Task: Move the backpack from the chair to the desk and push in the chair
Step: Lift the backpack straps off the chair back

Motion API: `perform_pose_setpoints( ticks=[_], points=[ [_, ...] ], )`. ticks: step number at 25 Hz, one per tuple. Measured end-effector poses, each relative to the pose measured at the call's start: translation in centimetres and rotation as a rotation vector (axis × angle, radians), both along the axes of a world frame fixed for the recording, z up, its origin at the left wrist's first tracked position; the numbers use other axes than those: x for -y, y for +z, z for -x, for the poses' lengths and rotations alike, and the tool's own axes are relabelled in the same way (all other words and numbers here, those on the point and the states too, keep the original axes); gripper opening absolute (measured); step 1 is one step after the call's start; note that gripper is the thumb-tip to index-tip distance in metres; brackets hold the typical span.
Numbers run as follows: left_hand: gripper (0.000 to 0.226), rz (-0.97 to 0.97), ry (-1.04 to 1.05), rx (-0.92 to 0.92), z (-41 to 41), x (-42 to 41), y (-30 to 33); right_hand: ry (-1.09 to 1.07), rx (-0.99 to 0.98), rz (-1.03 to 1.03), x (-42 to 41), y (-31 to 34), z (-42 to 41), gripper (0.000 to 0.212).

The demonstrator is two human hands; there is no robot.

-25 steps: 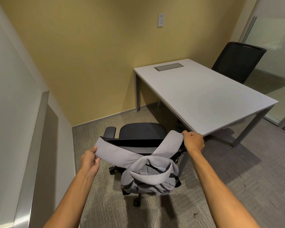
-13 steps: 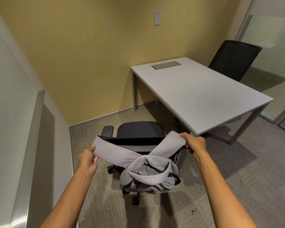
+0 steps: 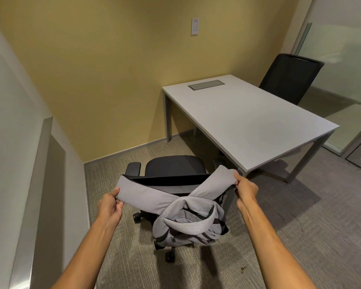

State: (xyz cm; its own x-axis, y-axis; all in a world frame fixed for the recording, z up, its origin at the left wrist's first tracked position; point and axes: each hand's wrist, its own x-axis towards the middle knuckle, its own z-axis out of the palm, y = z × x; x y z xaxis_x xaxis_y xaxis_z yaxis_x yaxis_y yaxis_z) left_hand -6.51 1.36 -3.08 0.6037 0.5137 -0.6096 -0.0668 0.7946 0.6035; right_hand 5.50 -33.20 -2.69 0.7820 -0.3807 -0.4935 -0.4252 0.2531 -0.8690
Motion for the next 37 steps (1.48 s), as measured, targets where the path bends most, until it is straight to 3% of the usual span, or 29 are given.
perform_pose_setpoints(
  ticks=[3, 7, 11, 15, 18, 21, 31, 33, 37],
  points=[
    [0.038, -0.016, -0.004, -0.025, 0.0, 0.1, 0.1, 0.188, 0.028, 0.226, 0.6, 1.5, -0.7, 0.017],
    [0.036, -0.040, -0.002, -0.045, -0.3, 0.0, 0.1, 0.481, -0.031, 0.606, 0.5, 2.9, -3.7, 0.018],
    [0.034, -0.064, -0.004, -0.066, -0.4, 0.1, 0.3, 0.559, -0.098, 0.696, 0.3, 2.0, -6.8, 0.024],
    [0.004, -0.099, -0.027, -0.097, -0.5, 0.1, 0.3, 0.610, -0.172, 0.781, -0.4, 1.6, -8.4, 0.047],
    [0.010, -0.118, -0.018, -0.102, -0.5, 0.1, 0.1, 0.621, -0.176, 0.822, -0.6, 2.1, -8.1, 0.034],
    [0.009, -0.097, -0.025, -0.084, -0.2, 0.1, 0.0, 0.538, -0.148, 0.716, 0.2, 1.7, -7.4, 0.033],
    [0.015, -0.068, -0.020, -0.057, 0.1, 1.1, 0.0, -0.143, 0.060, -0.065, 1.0, 0.4, -2.4, 0.008],
    [0.009, -0.069, -0.020, -0.065, 0.2, 1.3, 0.1, -0.197, 0.067, -0.167, 0.8, 0.2, -1.8, 0.007],
    [0.019, -0.111, -0.076, -0.105, 1.2, 2.1, 0.2, -0.231, 0.064, -0.341, 1.0, 0.0, -0.6, 0.010]
  ],
)
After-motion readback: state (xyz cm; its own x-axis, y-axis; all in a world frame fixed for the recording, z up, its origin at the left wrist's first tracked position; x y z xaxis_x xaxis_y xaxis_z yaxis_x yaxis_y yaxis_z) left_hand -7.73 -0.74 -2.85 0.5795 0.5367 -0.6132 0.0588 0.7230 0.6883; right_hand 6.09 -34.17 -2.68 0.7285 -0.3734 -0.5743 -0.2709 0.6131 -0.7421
